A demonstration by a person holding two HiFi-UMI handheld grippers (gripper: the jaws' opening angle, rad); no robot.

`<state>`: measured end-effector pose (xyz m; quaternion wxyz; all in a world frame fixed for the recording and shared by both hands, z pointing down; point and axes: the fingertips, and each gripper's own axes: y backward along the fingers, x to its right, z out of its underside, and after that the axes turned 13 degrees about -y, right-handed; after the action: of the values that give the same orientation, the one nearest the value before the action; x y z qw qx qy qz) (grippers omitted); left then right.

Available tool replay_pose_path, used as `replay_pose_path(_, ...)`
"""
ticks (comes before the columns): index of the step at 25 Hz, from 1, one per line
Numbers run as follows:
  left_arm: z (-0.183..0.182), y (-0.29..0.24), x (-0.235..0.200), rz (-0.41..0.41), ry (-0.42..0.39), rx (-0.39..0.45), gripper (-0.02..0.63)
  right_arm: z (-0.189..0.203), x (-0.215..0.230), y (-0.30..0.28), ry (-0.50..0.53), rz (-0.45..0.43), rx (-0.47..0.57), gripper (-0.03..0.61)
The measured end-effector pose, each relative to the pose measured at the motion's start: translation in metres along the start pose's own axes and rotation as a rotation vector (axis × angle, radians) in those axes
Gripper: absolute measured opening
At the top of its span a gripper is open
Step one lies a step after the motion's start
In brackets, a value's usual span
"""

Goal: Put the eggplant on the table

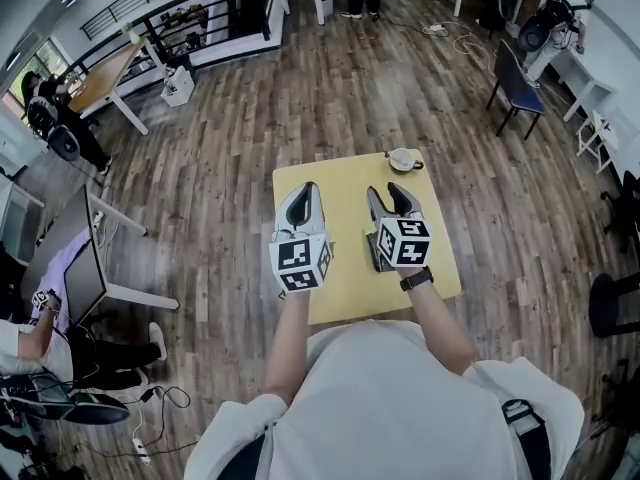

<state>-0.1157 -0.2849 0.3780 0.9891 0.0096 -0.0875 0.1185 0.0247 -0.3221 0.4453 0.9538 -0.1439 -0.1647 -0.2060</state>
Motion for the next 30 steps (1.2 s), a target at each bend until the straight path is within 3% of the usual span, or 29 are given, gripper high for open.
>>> replay_pose_path(15, -0.021, 0.021, 0.012, 0.013, -0.023, 0.036, 0.009, -0.075, -0.044, 0.06, 0.097, -0.035, 0.207, 0.12)
replay_pose_path(24, -0.025, 0.033, 0.026, 0.018, -0.023, 0.029, 0.009, -0.083, -0.051, 0.087, 0.185, -0.02, 0.24, 0.093)
replay_pose_path(30, -0.034, 0.041, 0.036, 0.031, -0.024, 0.042, 0.009, -0.08, -0.051, 0.095, 0.165, -0.032, 0.229, 0.071)
